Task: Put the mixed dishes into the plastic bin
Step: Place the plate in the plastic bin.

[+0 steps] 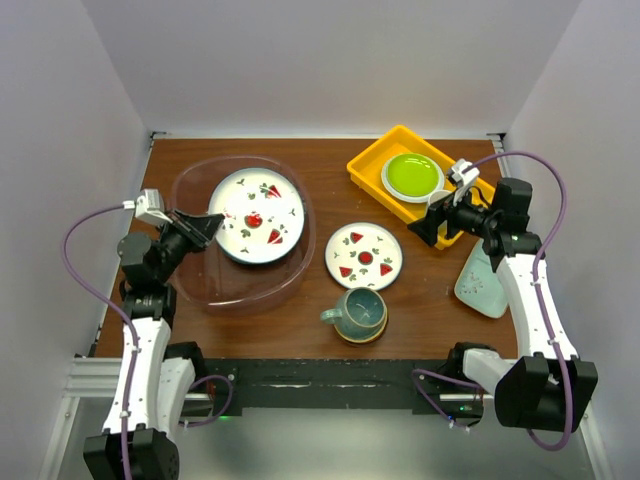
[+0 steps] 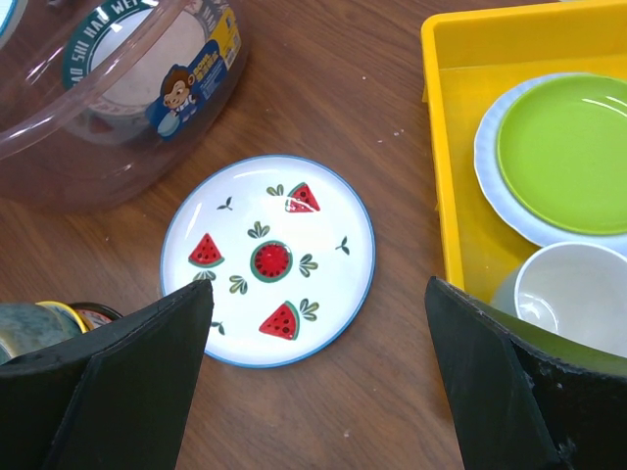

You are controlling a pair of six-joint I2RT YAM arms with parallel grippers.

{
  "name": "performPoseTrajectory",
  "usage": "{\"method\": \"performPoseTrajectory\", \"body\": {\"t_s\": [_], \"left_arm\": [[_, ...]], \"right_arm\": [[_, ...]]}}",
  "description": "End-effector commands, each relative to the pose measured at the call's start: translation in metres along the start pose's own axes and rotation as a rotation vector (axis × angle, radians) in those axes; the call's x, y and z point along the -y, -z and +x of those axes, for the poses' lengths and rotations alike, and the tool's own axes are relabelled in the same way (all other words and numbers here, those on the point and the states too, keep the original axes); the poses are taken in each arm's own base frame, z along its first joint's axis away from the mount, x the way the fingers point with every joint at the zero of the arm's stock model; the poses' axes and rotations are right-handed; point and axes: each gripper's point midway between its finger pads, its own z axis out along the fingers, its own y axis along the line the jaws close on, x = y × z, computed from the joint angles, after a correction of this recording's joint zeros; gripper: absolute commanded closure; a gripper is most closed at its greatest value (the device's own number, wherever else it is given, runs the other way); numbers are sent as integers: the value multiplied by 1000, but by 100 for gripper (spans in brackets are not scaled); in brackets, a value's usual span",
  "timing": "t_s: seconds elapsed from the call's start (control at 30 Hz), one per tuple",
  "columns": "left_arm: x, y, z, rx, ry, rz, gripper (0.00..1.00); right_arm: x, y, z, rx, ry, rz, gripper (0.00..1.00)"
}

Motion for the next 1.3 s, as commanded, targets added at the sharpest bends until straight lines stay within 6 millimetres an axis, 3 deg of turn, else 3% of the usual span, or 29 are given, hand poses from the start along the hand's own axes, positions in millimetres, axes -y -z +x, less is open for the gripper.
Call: {"method": "performPoseTrajectory", "body": {"t_s": [0.0,0.77,1.13,1.27], "left_arm": [[26,4,-23,88,-50,94,100],[-9,-11,8,-17,3,33,100],[-48,-41,-20,12,58,-182,100],[-67,-54,-22,-37,80,-276,100]], "right_arm": [[-1,2,-4,10,20,-10,7],[0,1,-3,5,20,-10,6],[0,2,-3,5,24,-6,6],[0,2,-3,5,23,-8,6]]}}
